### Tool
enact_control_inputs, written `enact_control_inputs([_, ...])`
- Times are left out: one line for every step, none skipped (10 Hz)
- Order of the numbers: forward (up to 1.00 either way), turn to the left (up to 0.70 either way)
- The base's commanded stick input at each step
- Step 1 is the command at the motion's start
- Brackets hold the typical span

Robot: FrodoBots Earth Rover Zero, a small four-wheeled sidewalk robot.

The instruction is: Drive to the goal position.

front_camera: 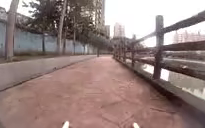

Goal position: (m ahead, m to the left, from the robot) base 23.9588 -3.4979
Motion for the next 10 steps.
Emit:
enact_control_inputs([0.7,0.0])
enact_control_inputs([0.7,0.0])
enact_control_inputs([0.7,0.0])
enact_control_inputs([0.7,0.0])
enact_control_inputs([0.7,0.0])
enact_control_inputs([0.7,0.0])
enact_control_inputs([0.7,0.0])
enact_control_inputs([0.7,0.0])
enact_control_inputs([0.7,0.0])
enact_control_inputs([0.7,0.0])
